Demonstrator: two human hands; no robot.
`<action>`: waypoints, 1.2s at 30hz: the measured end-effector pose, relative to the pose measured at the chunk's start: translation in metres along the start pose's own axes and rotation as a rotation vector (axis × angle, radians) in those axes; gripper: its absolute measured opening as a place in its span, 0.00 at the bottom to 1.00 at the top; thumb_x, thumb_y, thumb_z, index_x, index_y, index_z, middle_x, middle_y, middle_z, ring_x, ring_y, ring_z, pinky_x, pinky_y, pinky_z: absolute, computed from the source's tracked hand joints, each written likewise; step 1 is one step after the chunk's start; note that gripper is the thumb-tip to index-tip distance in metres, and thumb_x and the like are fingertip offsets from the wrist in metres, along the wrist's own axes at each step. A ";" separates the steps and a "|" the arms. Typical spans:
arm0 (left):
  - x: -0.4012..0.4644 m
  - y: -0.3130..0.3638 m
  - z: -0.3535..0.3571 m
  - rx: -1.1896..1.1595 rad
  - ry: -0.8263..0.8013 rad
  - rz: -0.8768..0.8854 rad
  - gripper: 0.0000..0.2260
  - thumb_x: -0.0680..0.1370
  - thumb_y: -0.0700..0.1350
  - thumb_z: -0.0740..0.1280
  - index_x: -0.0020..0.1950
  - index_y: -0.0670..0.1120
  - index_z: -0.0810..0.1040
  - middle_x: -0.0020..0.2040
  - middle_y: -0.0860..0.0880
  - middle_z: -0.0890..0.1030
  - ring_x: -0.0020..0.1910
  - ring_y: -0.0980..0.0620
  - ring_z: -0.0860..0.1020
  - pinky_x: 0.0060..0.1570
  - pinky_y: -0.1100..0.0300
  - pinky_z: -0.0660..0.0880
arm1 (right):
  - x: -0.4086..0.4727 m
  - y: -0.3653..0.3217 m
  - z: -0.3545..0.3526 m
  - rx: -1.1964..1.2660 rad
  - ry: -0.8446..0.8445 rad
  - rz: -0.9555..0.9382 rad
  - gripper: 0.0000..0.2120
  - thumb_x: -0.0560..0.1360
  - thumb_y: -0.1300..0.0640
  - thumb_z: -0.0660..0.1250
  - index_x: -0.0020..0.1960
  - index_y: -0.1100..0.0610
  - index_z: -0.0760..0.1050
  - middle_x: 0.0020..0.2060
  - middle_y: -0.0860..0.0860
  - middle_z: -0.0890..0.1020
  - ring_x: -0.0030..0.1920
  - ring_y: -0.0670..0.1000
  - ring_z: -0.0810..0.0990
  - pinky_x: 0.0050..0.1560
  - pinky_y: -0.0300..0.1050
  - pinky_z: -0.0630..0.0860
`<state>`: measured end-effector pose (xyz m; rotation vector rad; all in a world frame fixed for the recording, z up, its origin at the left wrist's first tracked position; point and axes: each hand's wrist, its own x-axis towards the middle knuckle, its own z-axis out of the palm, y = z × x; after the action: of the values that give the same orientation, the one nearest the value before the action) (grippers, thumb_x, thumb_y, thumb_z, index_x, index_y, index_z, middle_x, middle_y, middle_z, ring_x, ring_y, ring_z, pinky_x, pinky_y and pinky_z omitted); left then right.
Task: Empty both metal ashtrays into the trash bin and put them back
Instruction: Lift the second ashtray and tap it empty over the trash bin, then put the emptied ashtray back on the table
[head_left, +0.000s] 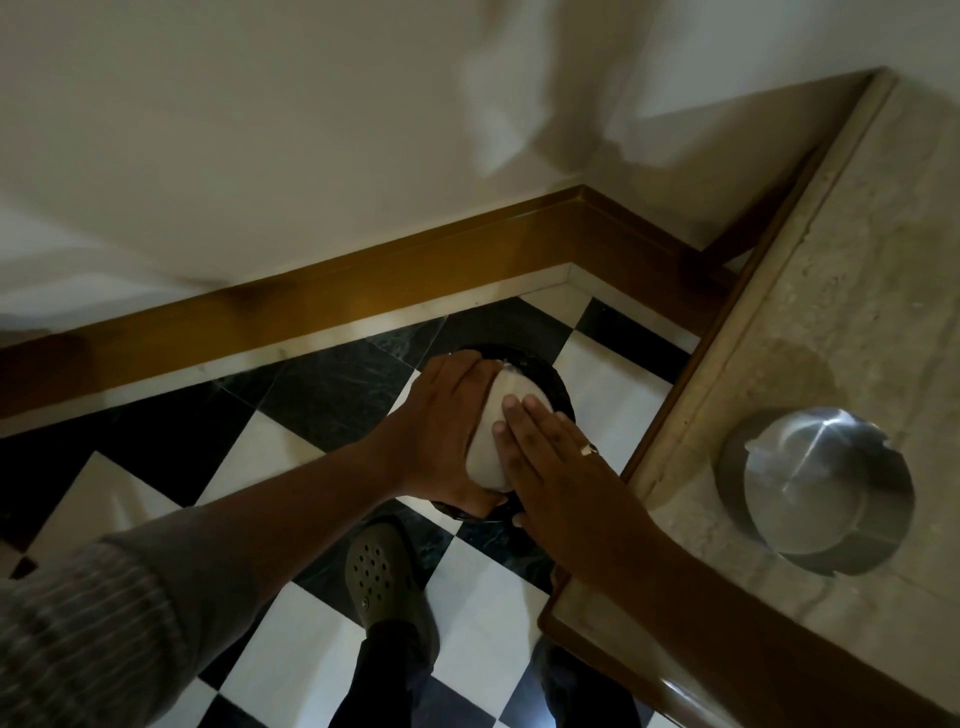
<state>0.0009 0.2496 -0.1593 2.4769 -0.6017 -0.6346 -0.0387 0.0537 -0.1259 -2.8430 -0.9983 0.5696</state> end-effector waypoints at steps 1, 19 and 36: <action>0.002 0.001 -0.001 0.002 0.009 0.008 0.58 0.58 0.69 0.75 0.77 0.40 0.57 0.76 0.40 0.63 0.74 0.47 0.56 0.74 0.66 0.37 | -0.001 -0.001 0.000 -0.019 0.027 0.019 0.43 0.62 0.44 0.79 0.70 0.63 0.70 0.69 0.63 0.73 0.69 0.63 0.72 0.65 0.58 0.74; -0.011 0.034 -0.059 -0.858 0.259 -0.654 0.09 0.82 0.50 0.62 0.47 0.52 0.80 0.49 0.45 0.84 0.52 0.46 0.83 0.54 0.52 0.80 | -0.001 -0.003 -0.026 1.134 0.348 0.674 0.04 0.78 0.51 0.65 0.46 0.48 0.78 0.46 0.49 0.79 0.46 0.43 0.78 0.41 0.30 0.75; 0.018 0.159 -0.082 -0.973 0.282 -0.697 0.10 0.81 0.40 0.64 0.50 0.53 0.83 0.50 0.48 0.84 0.46 0.52 0.83 0.35 0.62 0.80 | -0.066 0.066 -0.090 0.890 0.453 0.986 0.13 0.81 0.57 0.60 0.40 0.55 0.79 0.30 0.46 0.77 0.31 0.42 0.75 0.29 0.29 0.65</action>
<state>0.0141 0.1470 -0.0124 1.7129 0.6029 -0.5959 -0.0144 -0.0344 -0.0340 -2.2308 0.6488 0.2513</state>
